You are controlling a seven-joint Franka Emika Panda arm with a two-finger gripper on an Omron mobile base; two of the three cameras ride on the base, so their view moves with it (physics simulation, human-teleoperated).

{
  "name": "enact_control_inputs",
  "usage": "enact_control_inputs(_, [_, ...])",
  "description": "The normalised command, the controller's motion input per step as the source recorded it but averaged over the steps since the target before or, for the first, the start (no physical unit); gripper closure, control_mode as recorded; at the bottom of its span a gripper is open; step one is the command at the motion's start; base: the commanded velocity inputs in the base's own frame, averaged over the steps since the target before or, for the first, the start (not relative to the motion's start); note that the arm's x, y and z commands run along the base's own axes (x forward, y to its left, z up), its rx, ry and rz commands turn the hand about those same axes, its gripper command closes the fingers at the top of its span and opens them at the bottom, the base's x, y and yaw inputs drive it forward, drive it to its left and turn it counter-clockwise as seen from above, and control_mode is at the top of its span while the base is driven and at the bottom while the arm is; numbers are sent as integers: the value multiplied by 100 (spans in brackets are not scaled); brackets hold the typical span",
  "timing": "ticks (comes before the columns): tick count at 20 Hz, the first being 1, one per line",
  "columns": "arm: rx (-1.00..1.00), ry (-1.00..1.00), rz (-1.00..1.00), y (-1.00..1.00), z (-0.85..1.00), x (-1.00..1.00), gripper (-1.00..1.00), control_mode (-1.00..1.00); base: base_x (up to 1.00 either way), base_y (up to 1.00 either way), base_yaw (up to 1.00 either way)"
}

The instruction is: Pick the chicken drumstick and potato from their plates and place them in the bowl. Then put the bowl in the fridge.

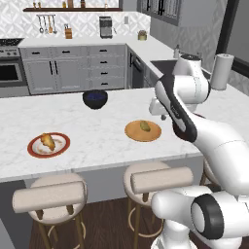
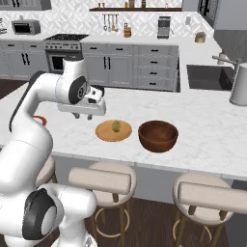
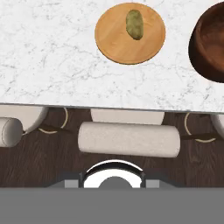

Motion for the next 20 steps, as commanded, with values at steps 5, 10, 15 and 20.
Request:
enact_control_inputs(5, [0,0,1,45,-8,-15,-100,-100,0,0,0])
enact_control_inputs(10, [0,0,0,100,-16,12,-100,-100,0,0,0])
enact_control_inputs(15, [0,0,0,100,-23,38,-100,-100,0,0,0])
enact_control_inputs(20, [0,0,0,100,-33,32,-100,-100,0,0,0])
